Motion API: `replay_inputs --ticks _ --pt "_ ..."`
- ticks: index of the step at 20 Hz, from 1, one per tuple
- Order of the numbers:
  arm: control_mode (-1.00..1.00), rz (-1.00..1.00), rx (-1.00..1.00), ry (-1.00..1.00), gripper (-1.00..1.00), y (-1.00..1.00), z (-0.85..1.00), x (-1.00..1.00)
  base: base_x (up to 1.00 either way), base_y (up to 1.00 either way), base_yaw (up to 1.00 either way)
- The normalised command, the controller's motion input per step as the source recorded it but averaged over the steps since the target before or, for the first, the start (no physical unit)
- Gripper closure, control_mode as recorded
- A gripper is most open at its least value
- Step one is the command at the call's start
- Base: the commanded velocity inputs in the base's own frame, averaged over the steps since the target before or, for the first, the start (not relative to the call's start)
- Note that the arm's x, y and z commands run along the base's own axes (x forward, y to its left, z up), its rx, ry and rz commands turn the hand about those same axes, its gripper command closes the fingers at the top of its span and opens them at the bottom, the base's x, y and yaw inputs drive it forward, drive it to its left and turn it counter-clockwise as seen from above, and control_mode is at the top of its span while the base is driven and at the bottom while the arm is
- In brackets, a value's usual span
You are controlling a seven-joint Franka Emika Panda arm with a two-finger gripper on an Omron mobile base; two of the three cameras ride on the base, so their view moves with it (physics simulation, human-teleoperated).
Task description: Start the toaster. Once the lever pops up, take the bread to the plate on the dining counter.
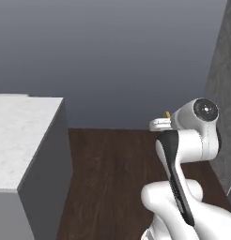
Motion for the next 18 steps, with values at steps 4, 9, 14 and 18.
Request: replay_inputs --ticks 4,9,14,18 --pt "1.00 0.00 0.00 0.00 1.00 0.00 0.00 0.00 1.00 0.30 -0.11" --pt "1.00 0.00 0.00 0.00 1.00 0.00 0.00 0.00 1.00 0.17 -0.03" --pt "1.00 0.00 0.00 0.00 1.00 0.00 0.00 0.00 1.00 0.00 0.00" --pt "1.00 0.00 0.00 0.00 1.00 0.00 0.00 0.00 1.00 0.00 0.04"
